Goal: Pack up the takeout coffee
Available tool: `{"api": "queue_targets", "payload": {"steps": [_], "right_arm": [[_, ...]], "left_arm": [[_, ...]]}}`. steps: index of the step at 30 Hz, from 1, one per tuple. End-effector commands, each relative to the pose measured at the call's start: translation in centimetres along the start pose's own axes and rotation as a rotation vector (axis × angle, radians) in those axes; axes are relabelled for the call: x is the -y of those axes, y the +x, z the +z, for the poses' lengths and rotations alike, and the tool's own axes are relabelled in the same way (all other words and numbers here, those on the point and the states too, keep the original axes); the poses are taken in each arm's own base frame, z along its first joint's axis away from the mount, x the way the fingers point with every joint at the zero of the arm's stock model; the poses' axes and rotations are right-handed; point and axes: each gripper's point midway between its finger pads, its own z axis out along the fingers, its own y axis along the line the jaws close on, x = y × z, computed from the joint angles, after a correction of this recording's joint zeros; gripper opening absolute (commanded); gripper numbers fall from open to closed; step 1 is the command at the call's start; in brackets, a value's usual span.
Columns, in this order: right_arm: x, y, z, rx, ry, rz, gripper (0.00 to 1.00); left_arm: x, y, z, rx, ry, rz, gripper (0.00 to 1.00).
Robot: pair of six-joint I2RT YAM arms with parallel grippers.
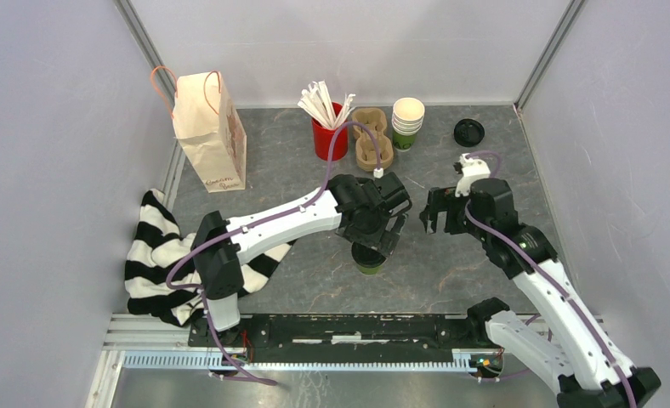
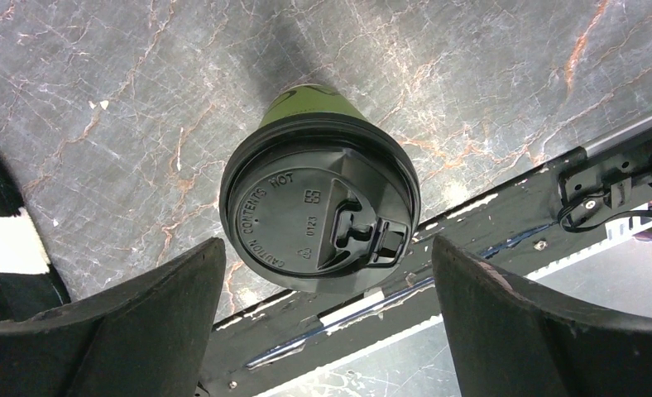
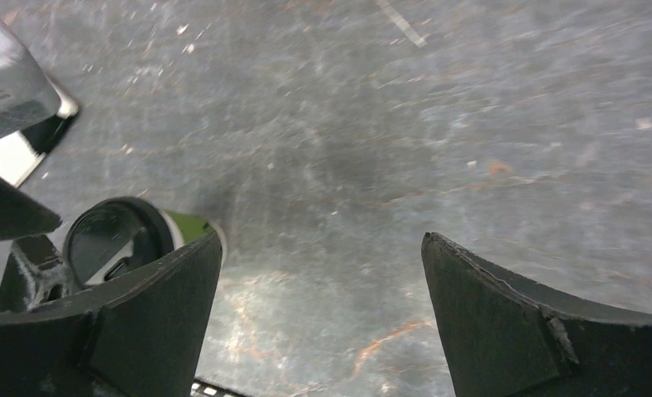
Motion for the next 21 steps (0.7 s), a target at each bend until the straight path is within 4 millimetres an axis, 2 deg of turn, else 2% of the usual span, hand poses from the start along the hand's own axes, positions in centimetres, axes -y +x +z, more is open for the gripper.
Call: {"api": "queue_targets", "payload": {"steps": [1, 4, 6, 9, 14, 18, 21], "right_arm": [[-3.2, 1.6, 2.0, -0.114, -0.176, 0.058, 0.94], [-4.0, 3.2, 2.6, -0.179, -0.284, 0.091, 0.91], [-5.3, 4.9, 2.8, -0.231, -0.429, 0.157, 0.86], [-6.1, 7.4, 3.0, -0.299, -0.576, 0.26, 0.73], [-7.3, 8.2, 2.8, -0.291, -0.703, 0.334, 0.73], [-8.2, 7.9, 2.5, -0.26, -0.764, 0.396, 0.76], [-8.5, 8.4, 2.7, -0.27, -0.789, 0.438, 0.76]], "left_arm": [[-0.5, -0.5, -4.3, 0.087, 0.023, -0.028, 0.99], [-1.2, 0.2, -5.3, 0.109, 0.068, -0.088, 0.96], [-1.2, 0.1, -5.5, 0.131, 0.153, -0.15, 0.88], [-1.2, -0.4, -5.5, 0.149, 0.314, -0.274, 0.83], [-1.2, -1.4, -5.3, 0.179, 0.505, -0.44, 0.84], [-2.3, -1.4, -4.5, 0.175, 0.5, -0.497, 0.85], [-2.7, -1.3, -3.9, 0.165, 0.513, -0.518, 0.84]]}}
